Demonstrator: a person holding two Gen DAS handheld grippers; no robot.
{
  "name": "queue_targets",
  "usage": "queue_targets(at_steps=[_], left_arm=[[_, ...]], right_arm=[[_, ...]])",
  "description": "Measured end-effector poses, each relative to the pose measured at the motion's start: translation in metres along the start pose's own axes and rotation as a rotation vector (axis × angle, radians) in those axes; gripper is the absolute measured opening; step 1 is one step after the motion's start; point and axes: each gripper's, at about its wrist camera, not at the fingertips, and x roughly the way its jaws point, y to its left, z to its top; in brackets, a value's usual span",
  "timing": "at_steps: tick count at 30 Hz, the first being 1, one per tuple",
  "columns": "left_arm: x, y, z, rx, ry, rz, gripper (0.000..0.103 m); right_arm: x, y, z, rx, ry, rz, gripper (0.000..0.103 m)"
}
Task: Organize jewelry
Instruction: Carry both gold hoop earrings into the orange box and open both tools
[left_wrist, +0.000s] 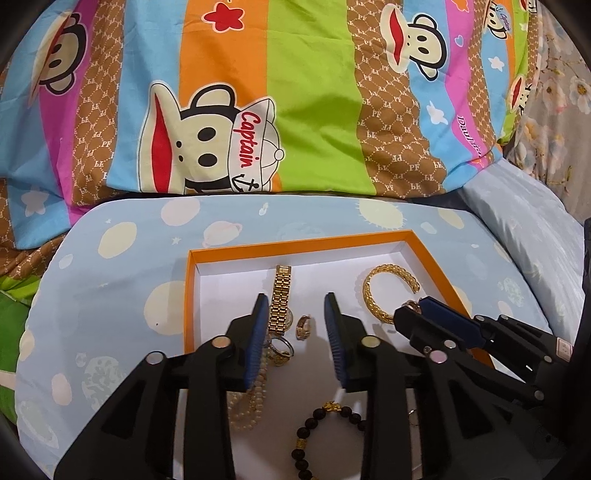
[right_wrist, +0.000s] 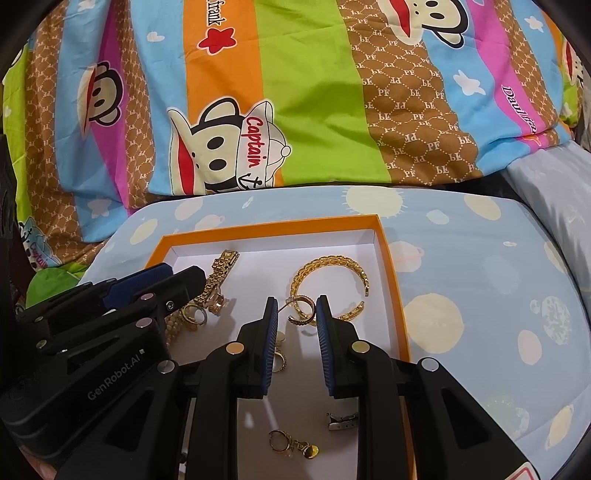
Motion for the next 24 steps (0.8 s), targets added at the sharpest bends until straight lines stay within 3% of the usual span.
queue_targets(at_steps=[6,15,24], left_arm=[[-0.015,0.001,-0.01,0.008,-0.01,0.01,0.034],[-0.047,0.001,-0.053,0.062,-0.007,0.022,0.034],[-0.057,-0.002,-0.091,0.092,0.044,0.023,0.034]], right_arm=[[-0.016,0.004,-0.014,-0.026,0.003,0.006,0.021],[-0.04,0.011,-0.055,-0.046,0.028,-0.015,0.021],[-0.06,0.019,-0.08,-0.031,0.032,-0.043,0.021]])
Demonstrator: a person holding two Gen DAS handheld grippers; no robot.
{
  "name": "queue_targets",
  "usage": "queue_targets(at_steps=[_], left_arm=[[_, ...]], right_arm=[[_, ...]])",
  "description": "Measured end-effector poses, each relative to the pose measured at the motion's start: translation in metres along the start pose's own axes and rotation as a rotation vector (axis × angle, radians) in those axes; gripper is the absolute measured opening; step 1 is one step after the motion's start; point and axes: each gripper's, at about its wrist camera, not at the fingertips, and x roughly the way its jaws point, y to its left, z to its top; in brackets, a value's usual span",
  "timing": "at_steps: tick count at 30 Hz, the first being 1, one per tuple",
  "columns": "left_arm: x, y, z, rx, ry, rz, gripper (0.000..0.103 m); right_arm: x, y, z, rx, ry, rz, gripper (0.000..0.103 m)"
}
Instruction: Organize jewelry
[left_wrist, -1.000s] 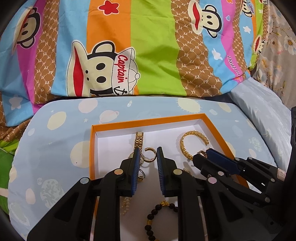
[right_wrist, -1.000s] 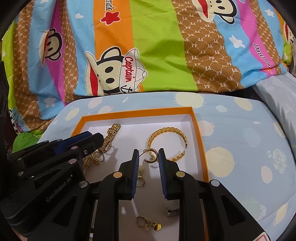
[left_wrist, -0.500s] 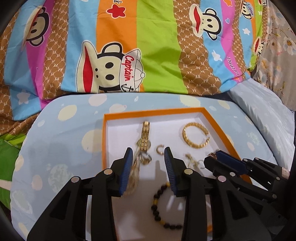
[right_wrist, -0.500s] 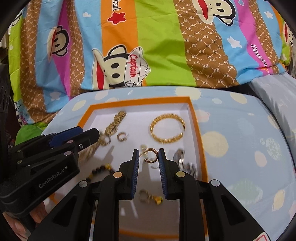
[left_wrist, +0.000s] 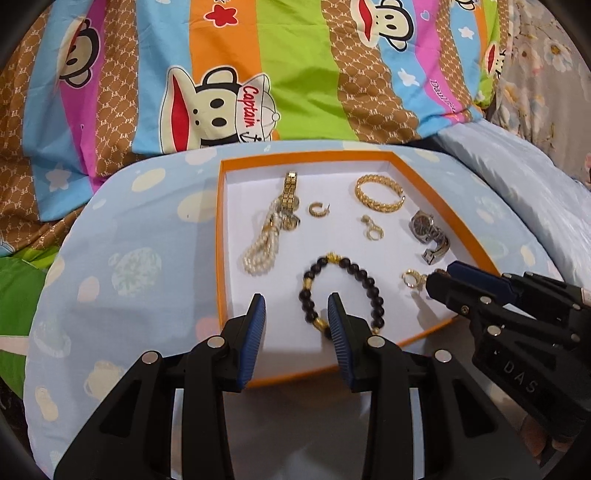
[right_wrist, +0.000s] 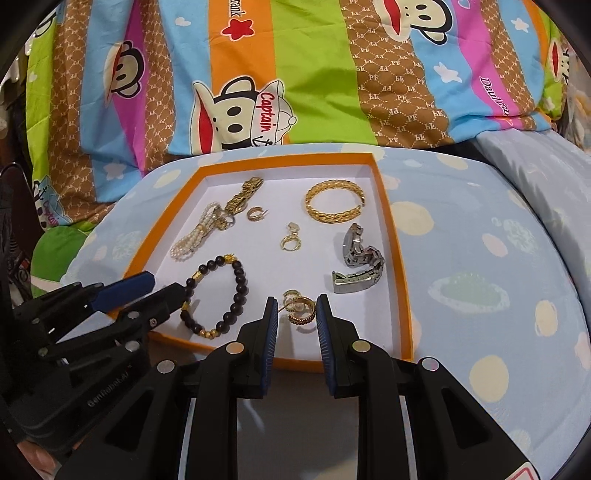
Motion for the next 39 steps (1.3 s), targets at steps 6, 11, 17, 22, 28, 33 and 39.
queue_targets(at_steps=[6,11,17,22,28,33,39], left_arm=[[-0.018,0.006,-0.019,-0.001,0.0,-0.024,0.033],[-0.033,0.011,-0.034,-0.011,-0.001,-0.035,0.033],[-0.044,0.017,-0.045,-0.022,-0.002,-0.044,0.033],[-0.05,0.019,-0.049,-0.045,-0.002,-0.046,0.033],[-0.06,0.02,-0.045,-0.097,-0.029,-0.034,0.034],[-0.072,0.013,-0.043,-0.095,-0.069,0.014,0.034],[-0.082,0.003,-0.039,-0.089,-0.124,0.078,0.043]], right_arm=[[-0.015,0.008,-0.019,0.004,0.005,0.029,0.021],[-0.032,0.014,-0.019,0.013,-0.032,0.038,0.022],[-0.045,0.02,-0.025,-0.008,-0.018,0.004,0.022],[-0.041,0.021,-0.037,0.0,0.015,0.003,0.022],[-0.054,0.022,-0.039,0.021,-0.045,0.001,0.031],[-0.066,0.027,-0.046,0.005,-0.077,-0.025,0.034],[-0.068,0.029,-0.048,0.013,-0.091,-0.021,0.038]])
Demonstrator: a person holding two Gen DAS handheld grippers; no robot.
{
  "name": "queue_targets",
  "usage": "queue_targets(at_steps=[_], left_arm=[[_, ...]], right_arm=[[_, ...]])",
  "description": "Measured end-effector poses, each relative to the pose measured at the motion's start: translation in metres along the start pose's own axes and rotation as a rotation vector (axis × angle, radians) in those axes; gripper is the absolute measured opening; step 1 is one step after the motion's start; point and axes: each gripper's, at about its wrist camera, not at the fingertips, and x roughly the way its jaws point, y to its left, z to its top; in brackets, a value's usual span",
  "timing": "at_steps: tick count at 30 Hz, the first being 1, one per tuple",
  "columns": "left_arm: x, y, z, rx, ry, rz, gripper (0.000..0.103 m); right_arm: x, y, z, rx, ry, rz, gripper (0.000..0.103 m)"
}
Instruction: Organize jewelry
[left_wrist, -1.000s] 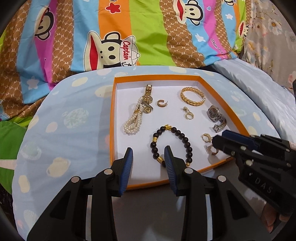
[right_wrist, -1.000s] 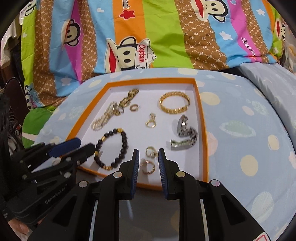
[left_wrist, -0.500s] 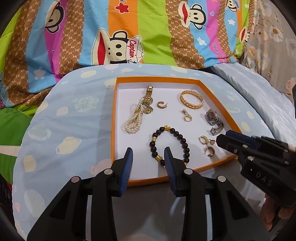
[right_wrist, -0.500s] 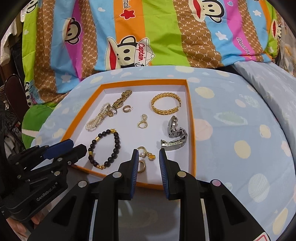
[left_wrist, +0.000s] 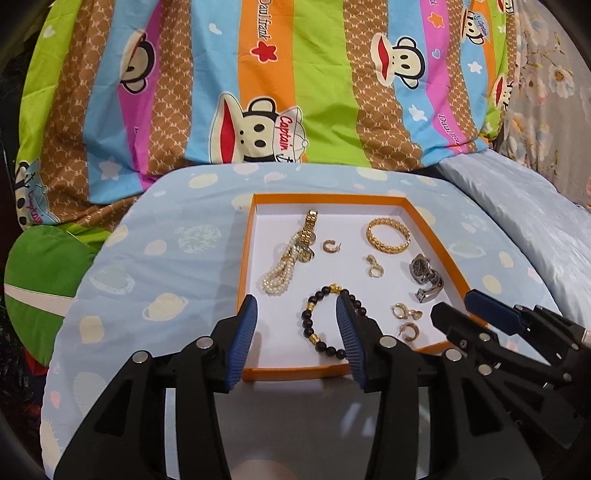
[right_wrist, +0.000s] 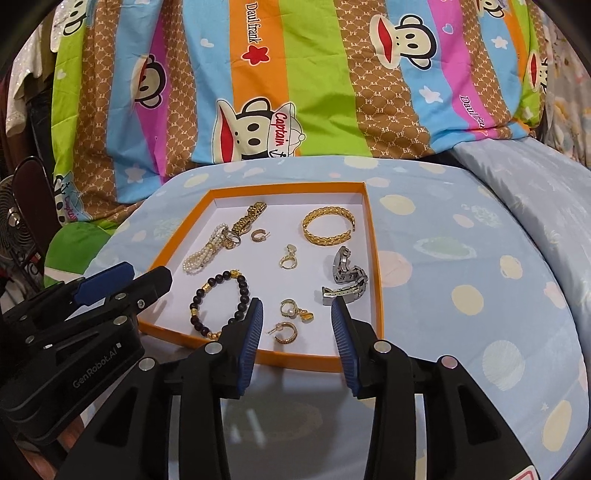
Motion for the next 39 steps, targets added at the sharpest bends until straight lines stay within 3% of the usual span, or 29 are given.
queue_targets(at_steps=[12,17,32,39], left_arm=[[0.008,-0.011,-0.017,0.014,-0.057,0.087,0.042],[0.01,-0.015,-0.017,0.033,-0.056,0.082,0.034],[-0.002,-0.019,-0.016,0.036,-0.106,0.102,0.035],[-0.004,-0.02,-0.017,0.039,-0.124,0.118,0.037]], right_arm=[[0.009,0.008,-0.014,-0.037,-0.035,-0.05,0.039],[0.008,0.007,-0.014,-0.036,-0.041,-0.053,0.039],[-0.005,0.007,-0.015,-0.039,-0.1,-0.068,0.039],[-0.007,0.008,-0.016,-0.035,-0.113,-0.089,0.044]])
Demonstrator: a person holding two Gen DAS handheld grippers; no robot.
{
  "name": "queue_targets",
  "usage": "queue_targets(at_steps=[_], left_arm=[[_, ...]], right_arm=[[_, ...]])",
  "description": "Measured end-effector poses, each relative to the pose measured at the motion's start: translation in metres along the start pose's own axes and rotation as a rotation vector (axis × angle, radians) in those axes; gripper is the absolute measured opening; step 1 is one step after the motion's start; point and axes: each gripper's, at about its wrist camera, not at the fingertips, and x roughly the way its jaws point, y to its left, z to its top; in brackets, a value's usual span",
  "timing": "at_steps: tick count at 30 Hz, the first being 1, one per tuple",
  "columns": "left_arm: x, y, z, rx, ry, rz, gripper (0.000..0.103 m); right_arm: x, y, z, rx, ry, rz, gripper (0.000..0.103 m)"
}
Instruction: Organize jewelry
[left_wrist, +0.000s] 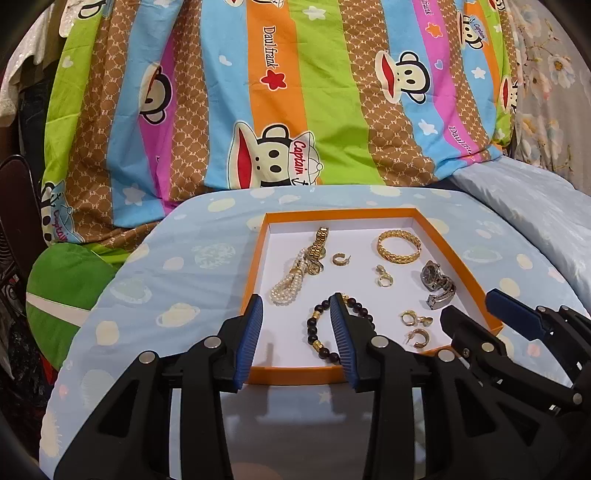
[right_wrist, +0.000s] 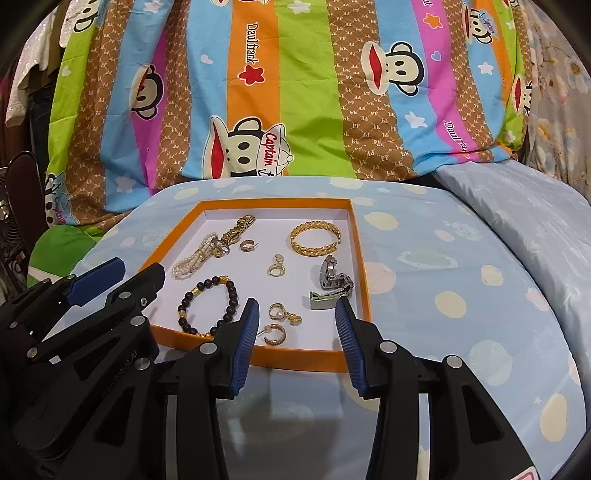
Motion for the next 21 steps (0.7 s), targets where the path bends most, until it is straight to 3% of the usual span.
queue_targets(at_steps=[3,7,12,21], left_arm=[[-0.001,-0.001,0.0,0.0,-0.008,0.012,0.039],[-0.006,0.001,0.0,0.0,-0.038,0.056,0.054],[-0.008,0.009,0.002,-0.047,-0.047,0.058,0.068],[-0.009,0.017,0.003,-0.079,-0.045,0.067,0.087]], right_arm=[[-0.001,0.0,0.0,0.0,-0.007,-0.015,0.045],[-0.005,-0.002,0.0,0.006,-0.027,-0.029,0.046],[-0.009,-0.012,0.0,0.049,-0.044,-0.038,0.06],[-0.013,-0.02,0.0,0.078,-0.054,-0.056,0.072]])
